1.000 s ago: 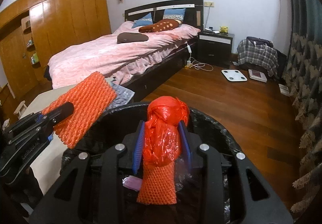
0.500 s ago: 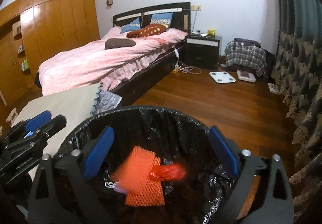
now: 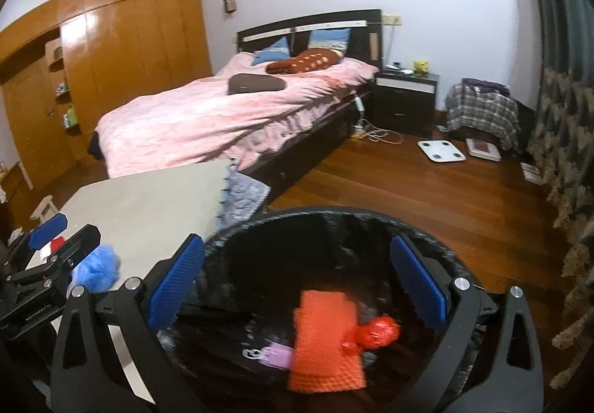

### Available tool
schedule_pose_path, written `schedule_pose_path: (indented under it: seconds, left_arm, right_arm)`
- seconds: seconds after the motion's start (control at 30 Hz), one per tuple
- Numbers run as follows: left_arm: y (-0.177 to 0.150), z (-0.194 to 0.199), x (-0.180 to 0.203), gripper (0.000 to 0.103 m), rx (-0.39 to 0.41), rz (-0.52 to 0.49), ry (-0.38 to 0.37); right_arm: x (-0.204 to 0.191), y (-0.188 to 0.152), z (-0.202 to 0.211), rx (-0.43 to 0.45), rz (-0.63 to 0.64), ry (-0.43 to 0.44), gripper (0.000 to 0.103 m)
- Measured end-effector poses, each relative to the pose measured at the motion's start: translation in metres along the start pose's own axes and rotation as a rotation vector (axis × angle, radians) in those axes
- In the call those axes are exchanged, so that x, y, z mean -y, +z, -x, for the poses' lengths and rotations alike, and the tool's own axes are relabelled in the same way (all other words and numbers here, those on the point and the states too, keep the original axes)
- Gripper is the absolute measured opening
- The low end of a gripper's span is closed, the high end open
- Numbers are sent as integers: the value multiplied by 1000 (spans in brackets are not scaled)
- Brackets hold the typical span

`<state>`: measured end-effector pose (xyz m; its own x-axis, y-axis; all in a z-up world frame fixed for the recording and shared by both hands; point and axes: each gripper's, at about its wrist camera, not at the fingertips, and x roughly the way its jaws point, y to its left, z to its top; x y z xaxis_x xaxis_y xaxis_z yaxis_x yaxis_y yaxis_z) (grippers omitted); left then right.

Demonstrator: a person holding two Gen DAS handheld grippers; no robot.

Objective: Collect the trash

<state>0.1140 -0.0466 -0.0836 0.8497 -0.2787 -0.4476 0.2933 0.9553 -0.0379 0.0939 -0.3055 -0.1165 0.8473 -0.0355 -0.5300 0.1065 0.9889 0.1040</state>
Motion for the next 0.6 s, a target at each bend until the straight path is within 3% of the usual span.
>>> schedule_pose_path:
  seconds: [0.6]
  left_arm:
    - [-22,33,-133,88,-4,88,303]
  right_arm:
    - [-142,8,-38,-2,113,224,98]
